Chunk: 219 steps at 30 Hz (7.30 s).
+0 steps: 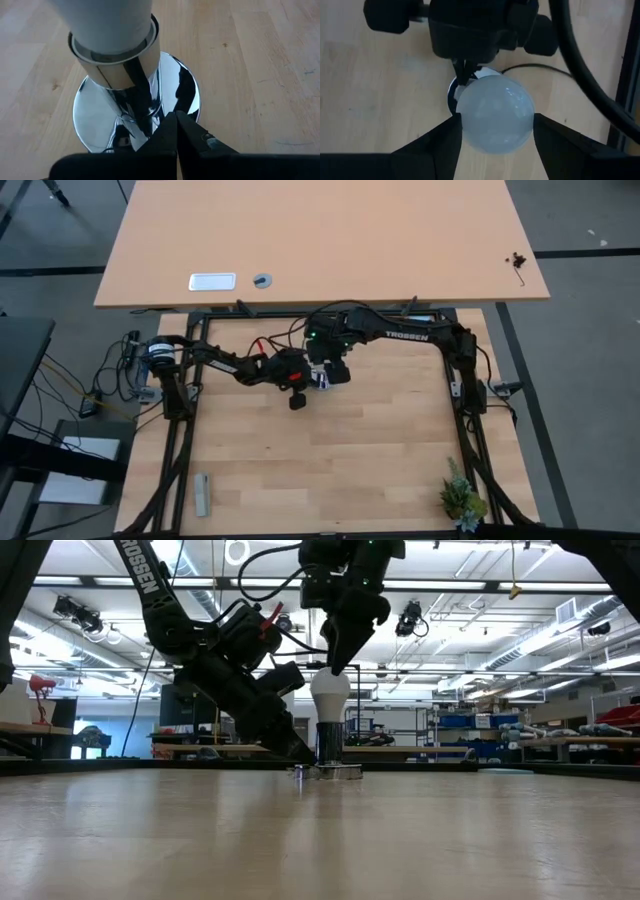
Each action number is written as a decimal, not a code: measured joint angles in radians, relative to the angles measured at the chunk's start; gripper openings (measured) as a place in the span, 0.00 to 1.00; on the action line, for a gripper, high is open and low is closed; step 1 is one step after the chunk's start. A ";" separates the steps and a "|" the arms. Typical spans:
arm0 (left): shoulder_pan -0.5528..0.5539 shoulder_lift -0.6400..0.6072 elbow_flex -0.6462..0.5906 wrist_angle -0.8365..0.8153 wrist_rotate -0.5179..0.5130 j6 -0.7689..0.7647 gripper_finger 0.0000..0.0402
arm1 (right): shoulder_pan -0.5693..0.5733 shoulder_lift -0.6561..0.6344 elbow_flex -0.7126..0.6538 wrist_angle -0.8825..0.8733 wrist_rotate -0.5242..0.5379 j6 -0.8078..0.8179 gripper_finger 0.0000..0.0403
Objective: Screw lightbulb
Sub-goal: Remove the lightbulb from the lamp socket
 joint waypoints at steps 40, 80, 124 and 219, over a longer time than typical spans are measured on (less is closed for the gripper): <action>-0.031 -0.100 -0.002 -0.107 -0.135 -0.007 0.00 | 0.053 -0.020 0.126 -0.096 0.067 0.257 0.51; 0.002 -0.031 0.002 -0.038 -0.157 -0.022 0.00 | 0.013 -0.015 -0.069 0.067 0.083 0.579 0.69; -0.001 -0.029 0.000 -0.037 -0.102 -0.009 0.00 | 0.026 -0.019 -0.075 0.095 0.101 0.629 0.61; -0.001 -0.029 -0.001 -0.018 -0.101 -0.010 0.00 | 0.133 -0.420 -1.414 1.913 0.361 0.878 0.60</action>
